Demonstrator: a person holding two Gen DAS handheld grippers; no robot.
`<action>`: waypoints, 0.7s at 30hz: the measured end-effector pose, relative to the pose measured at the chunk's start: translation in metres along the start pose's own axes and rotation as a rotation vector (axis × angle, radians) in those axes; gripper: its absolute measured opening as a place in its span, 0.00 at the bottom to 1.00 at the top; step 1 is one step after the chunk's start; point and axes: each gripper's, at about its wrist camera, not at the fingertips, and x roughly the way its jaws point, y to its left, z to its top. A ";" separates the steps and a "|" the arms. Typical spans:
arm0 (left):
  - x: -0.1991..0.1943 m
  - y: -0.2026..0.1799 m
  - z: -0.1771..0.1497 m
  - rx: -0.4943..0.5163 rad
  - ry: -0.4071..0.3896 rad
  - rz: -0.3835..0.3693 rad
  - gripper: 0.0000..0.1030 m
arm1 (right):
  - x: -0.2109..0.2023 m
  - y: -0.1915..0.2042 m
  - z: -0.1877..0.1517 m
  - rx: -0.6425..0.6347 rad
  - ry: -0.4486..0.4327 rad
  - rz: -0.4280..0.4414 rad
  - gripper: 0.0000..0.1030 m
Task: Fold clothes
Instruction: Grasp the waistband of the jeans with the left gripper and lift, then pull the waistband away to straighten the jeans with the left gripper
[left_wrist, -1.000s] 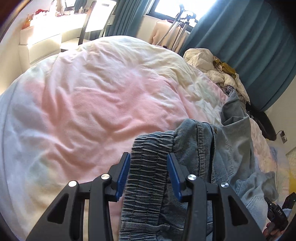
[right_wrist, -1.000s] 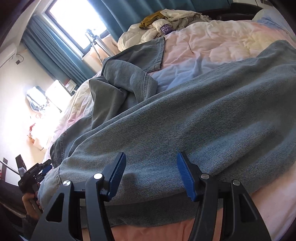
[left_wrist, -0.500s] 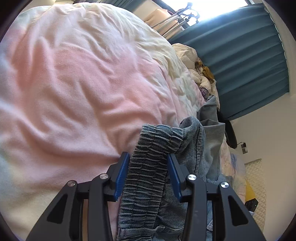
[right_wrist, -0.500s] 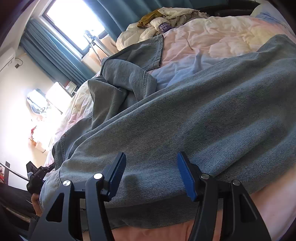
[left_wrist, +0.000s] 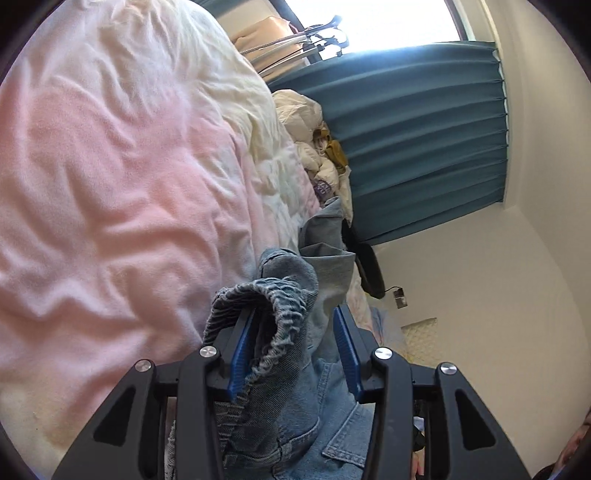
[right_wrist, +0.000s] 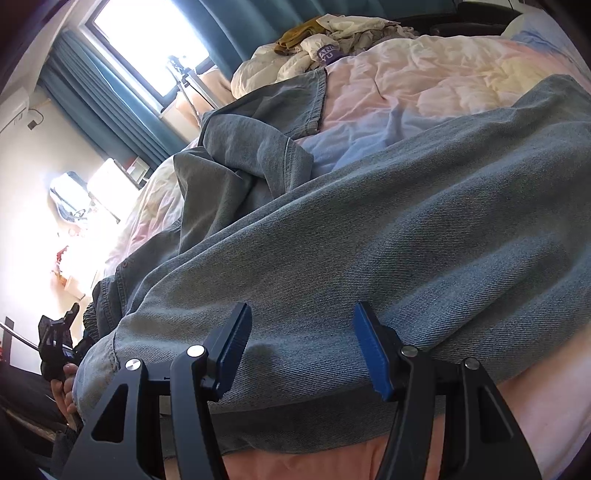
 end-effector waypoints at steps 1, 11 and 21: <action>0.005 0.001 0.002 -0.016 0.008 0.041 0.40 | 0.001 0.000 0.000 -0.002 0.000 -0.002 0.56; 0.024 -0.048 0.031 0.027 -0.067 0.345 0.07 | 0.008 0.019 -0.002 -0.090 -0.026 -0.047 0.56; -0.018 -0.123 0.109 0.119 -0.237 0.516 0.07 | 0.000 0.024 -0.001 -0.107 -0.052 -0.021 0.56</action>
